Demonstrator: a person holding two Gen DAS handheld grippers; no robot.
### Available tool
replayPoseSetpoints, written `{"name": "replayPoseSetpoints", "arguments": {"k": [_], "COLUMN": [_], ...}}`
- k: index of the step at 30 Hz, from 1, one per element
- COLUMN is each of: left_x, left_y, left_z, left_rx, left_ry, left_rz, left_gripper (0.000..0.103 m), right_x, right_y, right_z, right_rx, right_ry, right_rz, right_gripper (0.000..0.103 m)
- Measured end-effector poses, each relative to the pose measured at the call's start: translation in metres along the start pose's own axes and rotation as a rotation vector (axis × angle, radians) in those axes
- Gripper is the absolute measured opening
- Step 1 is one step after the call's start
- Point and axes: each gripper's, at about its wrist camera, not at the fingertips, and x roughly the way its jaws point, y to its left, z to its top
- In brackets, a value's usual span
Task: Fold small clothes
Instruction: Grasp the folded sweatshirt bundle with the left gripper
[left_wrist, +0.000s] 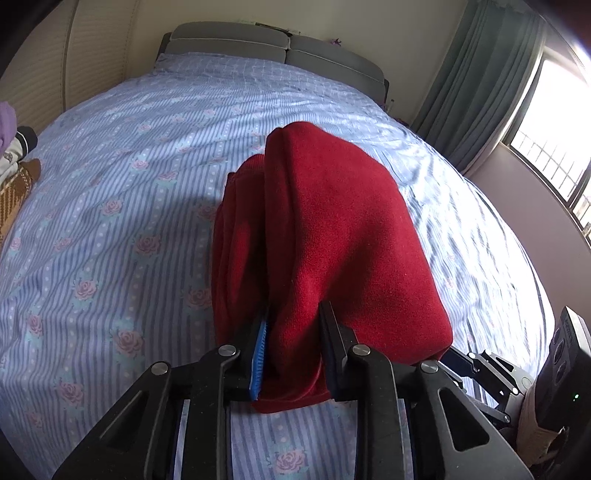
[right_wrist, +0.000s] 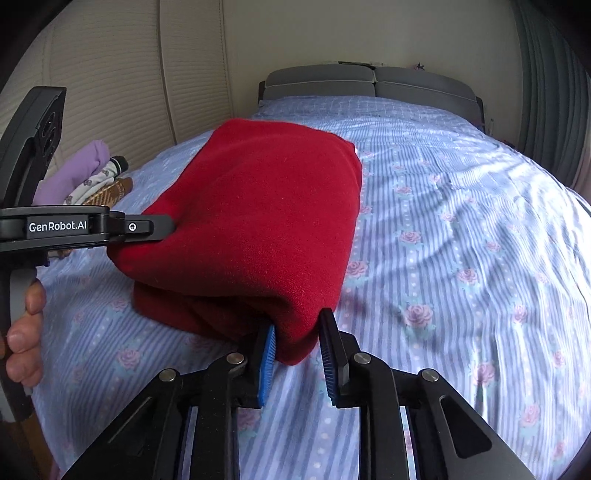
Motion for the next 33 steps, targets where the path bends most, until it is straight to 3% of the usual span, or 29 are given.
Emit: {"name": "replayPoseSetpoints", "arguments": {"k": [6,10,11,16,19,22,24,31,33], "left_x": [-0.017,-0.033,-0.034,-0.008,0.014,0.028,0.026,-0.012,-0.001], "left_y": [-0.003,-0.001,-0.001,-0.005,-0.004,-0.004,-0.006,0.002,0.009], "left_z": [0.001,0.03,0.04,0.083,0.092,0.09,0.088,0.084,0.08], "left_rx": [-0.03,-0.048,-0.035,0.037,0.043,0.036,0.037,0.01,0.03], "left_ry": [-0.065,-0.104,-0.106,-0.032,0.042,0.085,0.067,-0.038,-0.01], "left_rz": [-0.019,-0.077,-0.075,-0.047,-0.043,-0.077,-0.088,-0.052,-0.018], "left_gripper": [0.029,0.054,0.056,0.056,0.052,0.032,0.02,0.017,0.017], "right_x": [-0.012,-0.038,-0.045,-0.064,-0.069,-0.068,-0.066,-0.06,-0.055], "right_y": [0.001,-0.005,-0.007,-0.017,-0.025,-0.032,-0.034,-0.041,-0.042], "right_z": [0.003,0.006,0.007,0.017,0.024,0.028,0.028,0.032,0.035], "right_rx": [0.009,0.041,0.048,0.062,0.082,0.1,0.105,0.138,0.143], "right_ry": [-0.013,-0.091,-0.11,-0.15,-0.16,-0.161,-0.154,-0.146,-0.138], "right_rz": [0.037,0.034,0.032,0.007,-0.014,-0.03,-0.042,-0.056,-0.054], "right_gripper": [0.03,0.048,0.05,0.05,0.05,0.05,0.05,0.05,0.05]}}
